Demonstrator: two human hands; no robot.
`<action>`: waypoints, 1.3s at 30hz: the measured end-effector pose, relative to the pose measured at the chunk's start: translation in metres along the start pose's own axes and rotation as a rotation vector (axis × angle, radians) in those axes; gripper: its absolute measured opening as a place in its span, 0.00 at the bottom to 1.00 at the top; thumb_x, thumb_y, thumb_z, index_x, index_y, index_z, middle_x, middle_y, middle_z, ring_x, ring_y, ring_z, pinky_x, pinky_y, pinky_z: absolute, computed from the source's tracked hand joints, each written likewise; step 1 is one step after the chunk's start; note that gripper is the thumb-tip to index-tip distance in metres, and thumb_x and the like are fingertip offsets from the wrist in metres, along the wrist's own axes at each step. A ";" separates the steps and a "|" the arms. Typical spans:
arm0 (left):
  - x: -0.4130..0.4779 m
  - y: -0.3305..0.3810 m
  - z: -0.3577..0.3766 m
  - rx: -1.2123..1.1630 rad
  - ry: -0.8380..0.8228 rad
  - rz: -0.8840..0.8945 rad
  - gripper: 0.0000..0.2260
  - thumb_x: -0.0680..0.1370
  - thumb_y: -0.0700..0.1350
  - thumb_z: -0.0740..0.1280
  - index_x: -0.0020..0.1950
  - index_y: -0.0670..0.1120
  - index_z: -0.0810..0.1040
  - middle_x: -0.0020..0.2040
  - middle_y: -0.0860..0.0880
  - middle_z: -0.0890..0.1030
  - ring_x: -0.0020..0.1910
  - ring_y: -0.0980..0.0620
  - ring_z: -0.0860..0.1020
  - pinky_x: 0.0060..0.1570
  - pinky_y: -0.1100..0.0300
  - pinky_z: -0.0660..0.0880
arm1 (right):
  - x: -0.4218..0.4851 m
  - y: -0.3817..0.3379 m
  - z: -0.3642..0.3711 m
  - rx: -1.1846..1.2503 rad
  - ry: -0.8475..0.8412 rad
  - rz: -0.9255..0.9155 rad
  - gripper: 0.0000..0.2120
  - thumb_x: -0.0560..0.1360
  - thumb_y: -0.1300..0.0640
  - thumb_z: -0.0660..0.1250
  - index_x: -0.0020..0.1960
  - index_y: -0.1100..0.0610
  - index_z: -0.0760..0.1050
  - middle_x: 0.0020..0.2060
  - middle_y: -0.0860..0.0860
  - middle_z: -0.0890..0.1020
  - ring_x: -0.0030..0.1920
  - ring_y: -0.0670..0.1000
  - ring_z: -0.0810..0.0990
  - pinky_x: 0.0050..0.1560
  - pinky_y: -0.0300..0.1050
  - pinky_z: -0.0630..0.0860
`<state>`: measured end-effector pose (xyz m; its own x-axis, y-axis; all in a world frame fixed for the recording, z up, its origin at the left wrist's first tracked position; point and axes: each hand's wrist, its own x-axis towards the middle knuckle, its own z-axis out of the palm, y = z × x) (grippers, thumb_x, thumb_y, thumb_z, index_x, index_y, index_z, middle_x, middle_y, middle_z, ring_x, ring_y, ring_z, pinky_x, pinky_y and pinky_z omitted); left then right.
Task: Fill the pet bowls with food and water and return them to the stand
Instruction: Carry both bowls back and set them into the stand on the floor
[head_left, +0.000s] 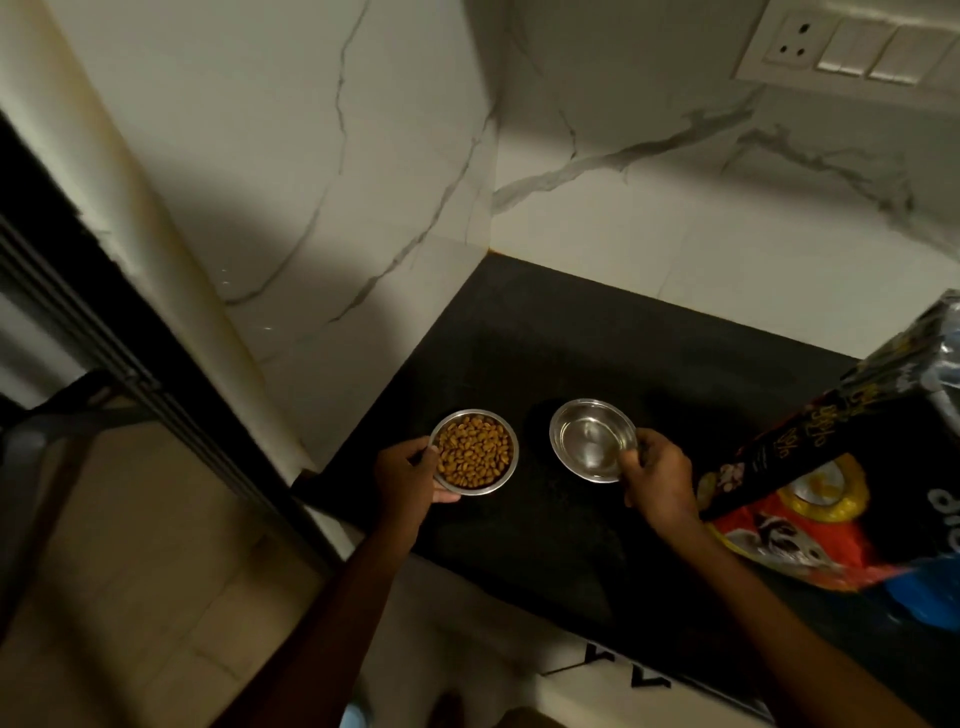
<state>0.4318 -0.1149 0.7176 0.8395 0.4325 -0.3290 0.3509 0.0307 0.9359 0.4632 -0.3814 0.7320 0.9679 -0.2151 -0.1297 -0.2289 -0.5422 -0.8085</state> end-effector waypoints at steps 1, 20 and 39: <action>-0.006 -0.001 -0.005 -0.009 0.031 -0.006 0.08 0.80 0.36 0.63 0.56 0.37 0.79 0.52 0.39 0.79 0.43 0.39 0.81 0.23 0.62 0.78 | -0.001 -0.002 0.001 0.002 -0.024 -0.019 0.10 0.79 0.63 0.62 0.59 0.59 0.75 0.34 0.55 0.81 0.21 0.43 0.75 0.21 0.35 0.70; -0.146 -0.073 -0.096 -0.260 0.553 -0.051 0.08 0.80 0.37 0.64 0.49 0.34 0.81 0.38 0.40 0.83 0.30 0.42 0.84 0.27 0.46 0.81 | -0.071 -0.038 0.058 -0.010 -0.489 -0.251 0.06 0.79 0.60 0.62 0.50 0.52 0.76 0.37 0.53 0.82 0.30 0.49 0.79 0.29 0.42 0.74; -0.296 -0.191 -0.175 -0.362 1.014 -0.163 0.08 0.79 0.40 0.65 0.50 0.40 0.84 0.43 0.38 0.84 0.41 0.38 0.84 0.41 0.37 0.81 | -0.198 -0.021 0.149 -0.062 -0.878 -0.657 0.07 0.78 0.60 0.64 0.41 0.59 0.75 0.28 0.53 0.79 0.22 0.42 0.73 0.23 0.33 0.69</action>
<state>0.0432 -0.0908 0.6584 0.0028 0.9366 -0.3505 0.1448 0.3464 0.9268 0.2917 -0.2059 0.6890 0.6339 0.7705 -0.0676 0.3778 -0.3847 -0.8422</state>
